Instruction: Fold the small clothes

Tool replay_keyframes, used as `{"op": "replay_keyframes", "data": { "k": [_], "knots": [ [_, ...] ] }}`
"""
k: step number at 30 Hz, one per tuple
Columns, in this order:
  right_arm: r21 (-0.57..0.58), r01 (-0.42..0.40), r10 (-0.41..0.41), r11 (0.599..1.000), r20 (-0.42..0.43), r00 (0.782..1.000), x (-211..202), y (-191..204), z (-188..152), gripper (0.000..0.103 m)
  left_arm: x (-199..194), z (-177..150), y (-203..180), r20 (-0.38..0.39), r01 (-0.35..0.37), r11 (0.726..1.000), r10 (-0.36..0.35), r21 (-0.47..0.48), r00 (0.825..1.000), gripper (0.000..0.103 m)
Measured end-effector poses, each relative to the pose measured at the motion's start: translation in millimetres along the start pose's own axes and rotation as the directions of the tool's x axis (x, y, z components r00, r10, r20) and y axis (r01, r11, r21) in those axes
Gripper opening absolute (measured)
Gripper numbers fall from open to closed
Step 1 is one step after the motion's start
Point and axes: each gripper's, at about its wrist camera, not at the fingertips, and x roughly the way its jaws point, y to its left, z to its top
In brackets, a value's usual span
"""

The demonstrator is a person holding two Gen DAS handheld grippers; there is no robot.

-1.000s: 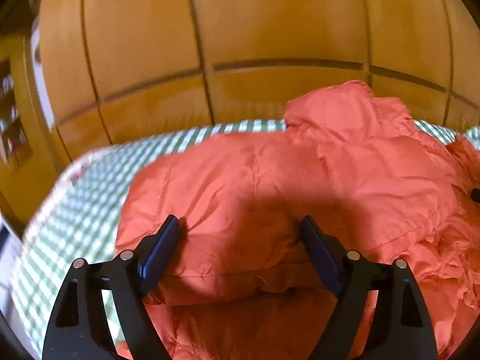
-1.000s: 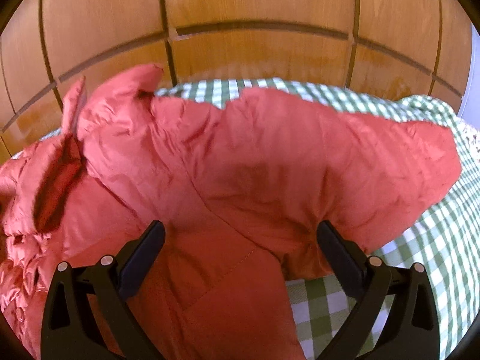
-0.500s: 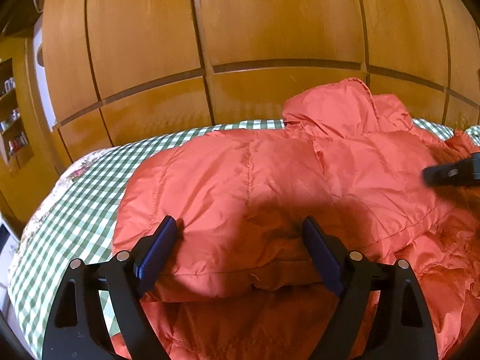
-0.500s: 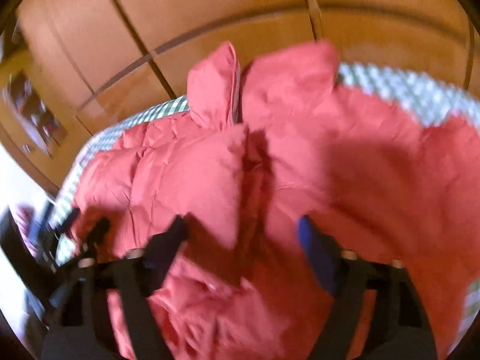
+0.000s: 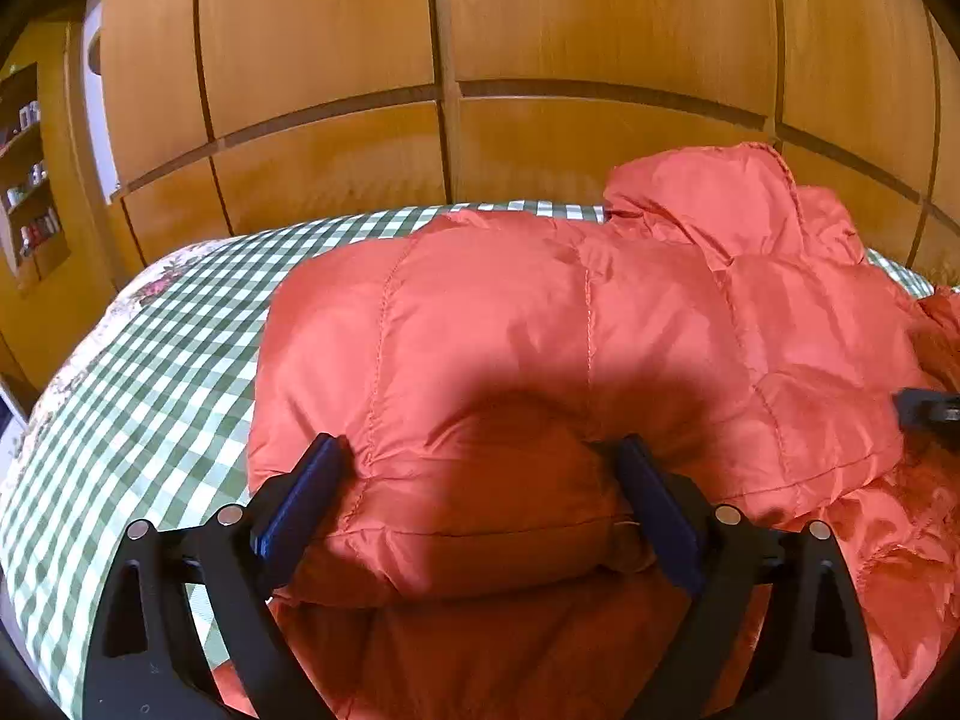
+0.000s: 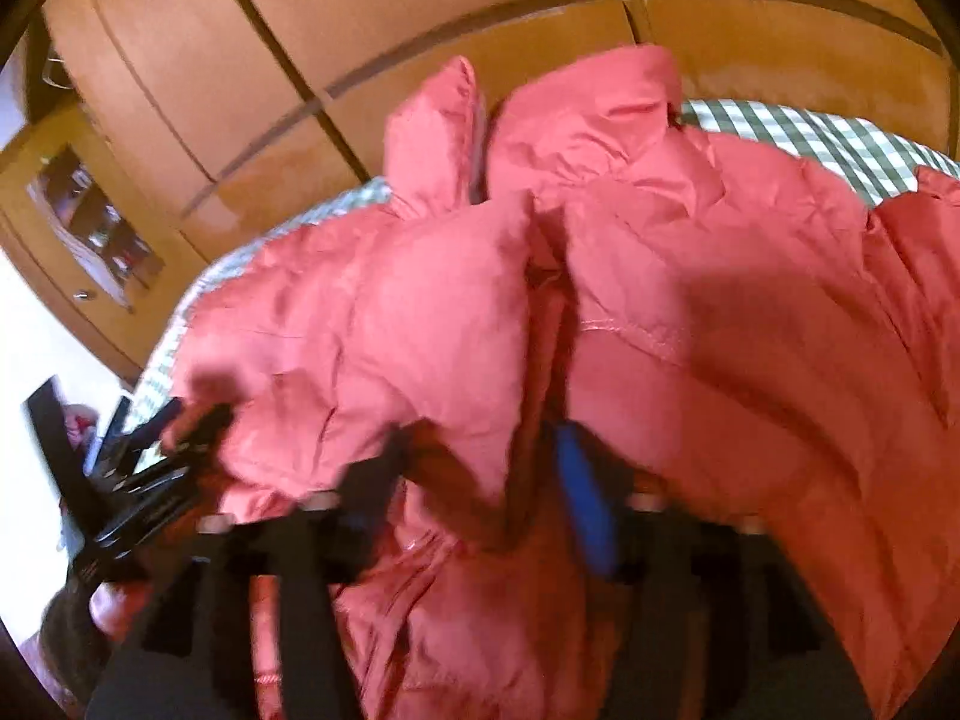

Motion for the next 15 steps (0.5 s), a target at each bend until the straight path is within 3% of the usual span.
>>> {"op": "replay_keyframes", "data": {
  "k": [3,7,11,15],
  "knots": [
    [0.054,-0.028,0.023,0.998,0.082,0.996,-28,-11,-4,0.070,1,-1,0,-0.003,0.000,1.000,0.000,-0.001,1.000,0.093],
    [0.251,-0.041,-0.011,0.967,0.201,0.979,-78,-65,-7,0.075,2,-1,0,-0.009,-0.005,1.000,0.005,-0.002,1.000,0.096],
    [0.465,0.003,-0.130,0.885,0.240,0.962,-122,-140,-25,0.076,3,0,0,-0.010,-0.007,1.000,0.007,0.000,1.000,0.096],
    [0.663,0.054,-0.269,0.747,0.227,0.936,-155,-222,-52,0.076,4,0,-1,-0.011,-0.013,1.000,0.013,0.004,1.000,0.096]
  ]
}}
